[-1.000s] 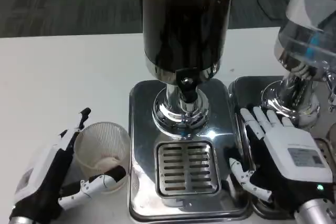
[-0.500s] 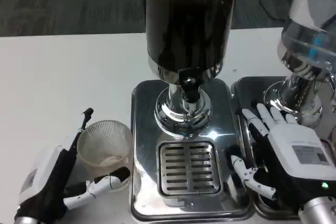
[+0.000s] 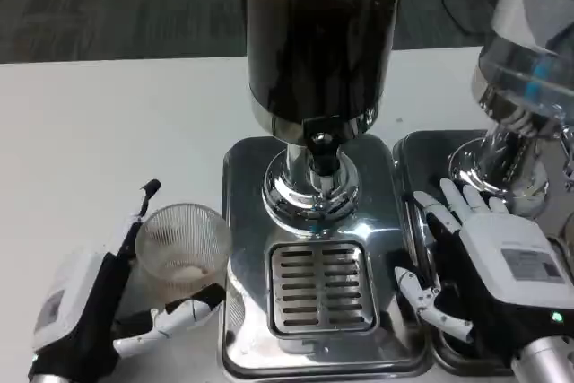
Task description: Grasp the cup under the faucet to collect the drink, then remove the cup.
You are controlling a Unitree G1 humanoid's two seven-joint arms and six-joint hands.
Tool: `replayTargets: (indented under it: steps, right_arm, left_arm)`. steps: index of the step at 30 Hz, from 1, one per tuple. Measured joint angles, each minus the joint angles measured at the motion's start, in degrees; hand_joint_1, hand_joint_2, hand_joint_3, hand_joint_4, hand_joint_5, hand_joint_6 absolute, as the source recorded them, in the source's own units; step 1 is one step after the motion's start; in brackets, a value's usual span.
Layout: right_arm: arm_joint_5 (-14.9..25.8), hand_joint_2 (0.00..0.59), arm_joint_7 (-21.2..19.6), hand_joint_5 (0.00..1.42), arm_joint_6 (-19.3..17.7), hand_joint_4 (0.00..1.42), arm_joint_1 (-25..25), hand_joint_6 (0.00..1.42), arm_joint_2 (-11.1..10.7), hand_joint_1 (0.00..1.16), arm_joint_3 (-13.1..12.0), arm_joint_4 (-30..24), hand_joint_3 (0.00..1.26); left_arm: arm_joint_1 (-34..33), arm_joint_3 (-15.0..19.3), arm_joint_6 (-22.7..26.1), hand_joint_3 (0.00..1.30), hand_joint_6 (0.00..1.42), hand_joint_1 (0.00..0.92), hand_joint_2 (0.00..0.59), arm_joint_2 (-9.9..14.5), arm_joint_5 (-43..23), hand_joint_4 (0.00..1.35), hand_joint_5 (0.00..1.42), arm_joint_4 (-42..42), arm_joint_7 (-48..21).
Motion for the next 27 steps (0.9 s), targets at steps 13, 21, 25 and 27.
replayTargets:
  steps: [13, 21, 25, 27]
  right_arm:
    - [0.0, 0.43, 0.0, 0.0, 0.0, 0.0, -0.2, 0.0, 0.5, 0.25, 0.0, 0.0, 0.15]
    - [0.1, 0.43, 0.0, 0.0, 0.0, 0.0, -0.3, 0.0, 0.5, 0.25, -0.1, 0.0, 0.15]
    - [0.1, 0.43, 0.0, 0.0, 0.0, 0.0, -0.3, 0.0, 0.4, 0.25, -0.2, 0.0, 0.15]
    - [0.2, 0.43, 0.0, 0.0, 0.0, 0.0, -0.3, 0.0, 0.4, 0.25, -0.3, 0.1, 0.15]
  left_arm:
    - [-0.3, 0.0, -0.7, 0.25, 0.42, 0.522, 0.135, 0.0, 1.9, 0.24, 0.53, 1.2, 4.2]
    - [-0.3, -0.1, -0.8, 0.31, 0.54, 0.535, 0.144, -0.1, 3.9, 0.32, 0.61, 1.2, 7.8]
    - [-0.3, -0.1, -0.9, 0.35, 0.57, 0.547, 0.149, -0.1, 4.3, 0.36, 0.65, 1.3, 8.7]
    - [-0.3, -0.2, -0.9, 0.35, 0.58, 0.548, 0.151, -0.1, 4.4, 0.36, 0.65, 1.3, 9.2]
